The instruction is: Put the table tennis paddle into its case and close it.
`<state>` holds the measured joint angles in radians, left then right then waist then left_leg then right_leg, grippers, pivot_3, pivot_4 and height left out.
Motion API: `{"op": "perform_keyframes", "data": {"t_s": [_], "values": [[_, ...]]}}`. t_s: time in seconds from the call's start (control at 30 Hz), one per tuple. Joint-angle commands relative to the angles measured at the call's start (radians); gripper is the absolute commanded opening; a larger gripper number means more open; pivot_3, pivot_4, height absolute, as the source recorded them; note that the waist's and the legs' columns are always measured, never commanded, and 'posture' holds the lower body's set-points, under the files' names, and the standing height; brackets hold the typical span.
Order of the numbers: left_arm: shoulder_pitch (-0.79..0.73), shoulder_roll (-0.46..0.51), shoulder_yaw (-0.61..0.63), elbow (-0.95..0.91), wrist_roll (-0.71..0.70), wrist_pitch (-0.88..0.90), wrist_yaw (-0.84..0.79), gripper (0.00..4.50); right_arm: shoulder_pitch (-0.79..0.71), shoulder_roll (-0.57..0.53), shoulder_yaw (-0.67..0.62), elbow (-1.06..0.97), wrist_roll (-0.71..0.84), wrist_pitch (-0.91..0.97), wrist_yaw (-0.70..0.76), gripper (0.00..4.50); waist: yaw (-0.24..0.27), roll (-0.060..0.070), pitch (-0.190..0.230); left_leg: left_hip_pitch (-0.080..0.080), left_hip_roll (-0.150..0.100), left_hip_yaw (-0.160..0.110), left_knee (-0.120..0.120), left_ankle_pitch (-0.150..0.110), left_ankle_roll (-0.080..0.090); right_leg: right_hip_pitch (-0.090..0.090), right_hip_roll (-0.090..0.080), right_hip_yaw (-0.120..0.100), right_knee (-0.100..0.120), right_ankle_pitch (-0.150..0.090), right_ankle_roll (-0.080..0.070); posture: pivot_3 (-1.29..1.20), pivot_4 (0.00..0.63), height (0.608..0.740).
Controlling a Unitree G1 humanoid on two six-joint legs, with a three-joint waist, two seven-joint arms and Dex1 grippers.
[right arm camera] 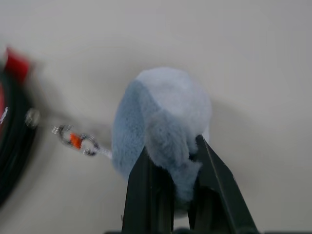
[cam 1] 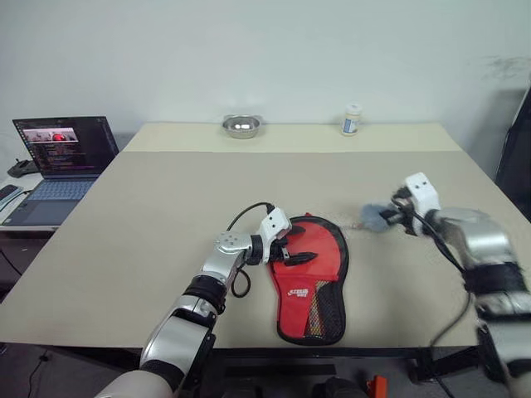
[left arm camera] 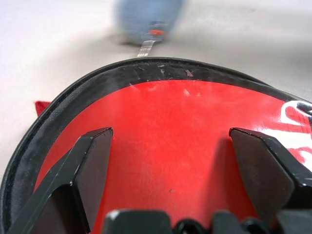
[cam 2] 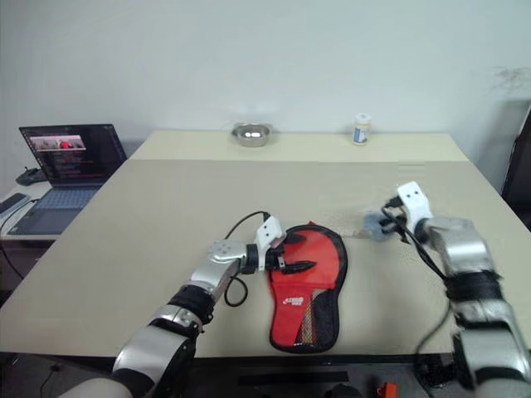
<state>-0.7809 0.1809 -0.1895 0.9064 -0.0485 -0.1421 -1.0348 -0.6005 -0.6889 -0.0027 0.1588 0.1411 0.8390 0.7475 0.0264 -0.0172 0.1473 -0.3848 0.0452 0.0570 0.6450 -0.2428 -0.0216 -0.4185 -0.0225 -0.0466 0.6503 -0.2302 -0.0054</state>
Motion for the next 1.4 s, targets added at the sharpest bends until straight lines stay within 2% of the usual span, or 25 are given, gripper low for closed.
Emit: {"op": "perform_keyframes", "data": {"t_s": [0.03,0.13,0.27,0.5,0.6,0.77,1.07,1.4], "values": [[0.026,-0.022,-0.038,0.134,0.068,0.016,0.035,4.18,0.114,-0.095,-0.029,-0.344,0.072,0.186,0.04,0.01,-0.002,0.004,-0.003,0.001,0.0,0.0,0.0,0.0,0.0,0.002,0.0,0.0,-0.003,0.001,0.002,0.0,0.15,0.74],[0.001,-0.044,-0.043,0.175,0.083,0.004,0.052,4.18,0.218,-0.173,-0.036,-0.538,0.121,0.257,0.068,0.01,-0.001,0.002,-0.003,0.004,0.0,-0.004,0.001,0.0,0.001,0.007,0.0,-0.003,-0.006,0.002,0.003,0.0,0.15,0.74],[-0.026,-0.07,-0.043,0.219,0.097,-0.005,0.075,4.18,0.314,-0.271,-0.05,-0.707,0.185,0.29,0.116,0.01,0.0,0.001,-0.003,0.004,-0.003,-0.016,0.002,-0.001,0.001,0.012,-0.001,-0.005,-0.009,-0.002,-0.003,0.0,0.15,0.74],[-0.047,-0.094,-0.042,0.26,0.118,-0.016,0.104,4.18,0.51,-0.457,-0.08,-0.888,0.25,0.224,0.222,0.01,0.005,0.003,-0.004,0.0,-0.006,-0.028,0.0,-0.001,0.002,0.015,-0.004,-0.018,-0.022,-0.003,-0.002,0.0,0.15,0.74],[-0.048,-0.1,-0.04,0.265,0.125,-0.017,0.113,4.18,0.593,-0.504,-0.102,-0.937,0.277,0.189,0.257,0.01,0.008,0.003,-0.005,-0.003,-0.014,-0.029,0.0,-0.003,0.006,0.015,-0.01,-0.02,-0.022,-0.006,0.006,0.0,0.15,0.74],[-0.045,-0.106,-0.04,0.271,0.137,-0.019,0.134,4.18,0.661,-0.532,-0.117,-0.983,0.311,0.137,0.284,0.01,0.016,0.002,-0.006,-0.008,-0.018,-0.031,0.002,-0.008,0.014,0.019,-0.016,-0.021,-0.022,-0.007,0.018,0.0,0.15,0.74],[-0.037,-0.112,-0.041,0.271,0.139,-0.018,0.15,4.18,0.691,-0.533,-0.11,-1.017,0.363,0.122,0.283,0.01,0.016,0.001,-0.006,-0.007,-0.019,-0.033,0.002,-0.009,0.016,0.021,-0.018,-0.022,-0.023,-0.008,0.019,0.0,0.15,0.74],[-0.042,-0.129,-0.044,0.278,0.144,-0.019,0.164,4.18,0.878,-0.608,-0.254,-1.108,0.448,0.081,0.426,0.01,0.033,0.001,-0.006,-0.007,-0.021,-0.036,0.001,-0.01,0.016,0.024,-0.021,-0.023,-0.025,-0.01,0.022,0.0,0.15,0.74]]}}
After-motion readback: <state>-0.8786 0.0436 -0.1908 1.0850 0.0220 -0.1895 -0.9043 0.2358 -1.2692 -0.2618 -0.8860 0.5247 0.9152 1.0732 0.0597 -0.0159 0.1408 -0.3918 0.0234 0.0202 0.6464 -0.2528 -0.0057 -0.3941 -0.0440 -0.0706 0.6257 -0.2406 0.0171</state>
